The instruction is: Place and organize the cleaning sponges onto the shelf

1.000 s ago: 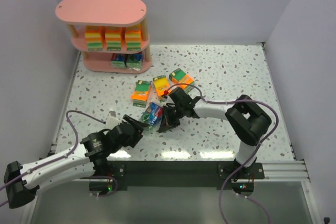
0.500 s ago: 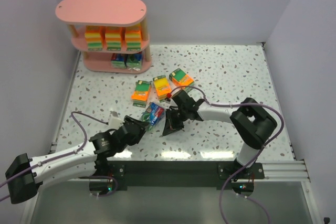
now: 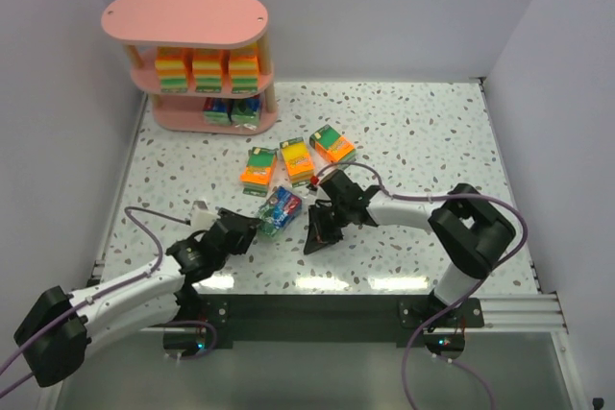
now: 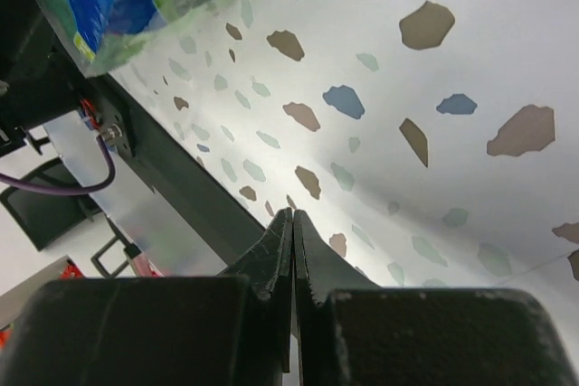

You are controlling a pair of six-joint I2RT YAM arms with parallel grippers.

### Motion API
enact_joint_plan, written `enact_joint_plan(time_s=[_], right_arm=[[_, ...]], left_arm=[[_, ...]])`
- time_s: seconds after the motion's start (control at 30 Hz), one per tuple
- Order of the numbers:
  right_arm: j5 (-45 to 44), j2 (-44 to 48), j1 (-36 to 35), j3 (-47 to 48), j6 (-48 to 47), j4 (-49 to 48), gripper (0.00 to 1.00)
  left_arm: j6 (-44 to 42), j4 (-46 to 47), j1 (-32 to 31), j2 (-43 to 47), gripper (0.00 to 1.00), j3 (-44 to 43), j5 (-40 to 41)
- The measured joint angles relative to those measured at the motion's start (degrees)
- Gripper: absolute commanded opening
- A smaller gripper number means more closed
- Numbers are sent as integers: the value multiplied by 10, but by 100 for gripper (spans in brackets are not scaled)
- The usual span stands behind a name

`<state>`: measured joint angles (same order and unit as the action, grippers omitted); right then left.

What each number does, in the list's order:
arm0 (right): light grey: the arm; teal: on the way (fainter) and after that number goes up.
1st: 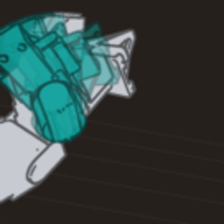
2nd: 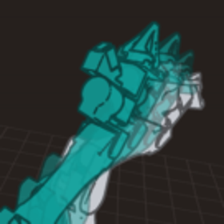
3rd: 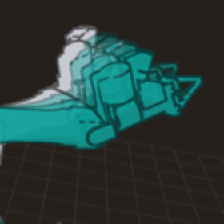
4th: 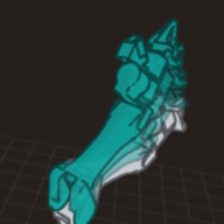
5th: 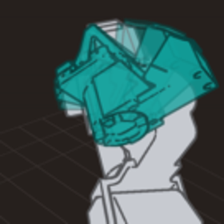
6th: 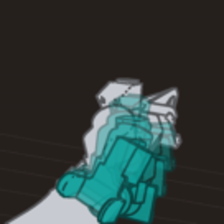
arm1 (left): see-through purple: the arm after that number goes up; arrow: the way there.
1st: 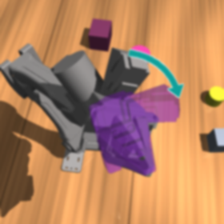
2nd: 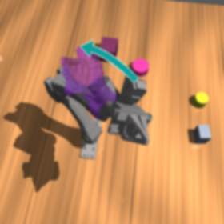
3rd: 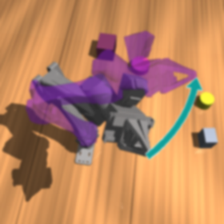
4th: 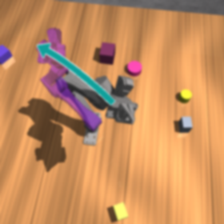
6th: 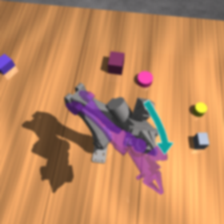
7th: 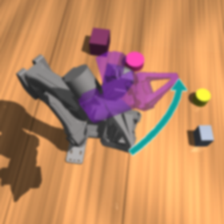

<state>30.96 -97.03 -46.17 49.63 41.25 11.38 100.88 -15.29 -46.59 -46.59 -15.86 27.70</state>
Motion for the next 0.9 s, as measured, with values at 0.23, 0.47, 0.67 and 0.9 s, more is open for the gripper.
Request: enact_joint_plan(time_s=[0.23, 0.47, 0.67, 0.9], right_arm=[[-4, 27, 0, -16, 0, 6, 0], [-5, 46, 0, -34, 0, 12, 0], [-15, 119, 2, -38, 0, 50, 0], [-20, 194, 21, -33, -6, 119, 0]], left_arm=[[-62, 106, 20, -63, 26, 2, -37], [-88, 149, 20, -69, 0, 2, -72], [-92, 54, 20, 71, 0, 0, -82], [-85, -159, 20, 199, 0, -103, -39]])
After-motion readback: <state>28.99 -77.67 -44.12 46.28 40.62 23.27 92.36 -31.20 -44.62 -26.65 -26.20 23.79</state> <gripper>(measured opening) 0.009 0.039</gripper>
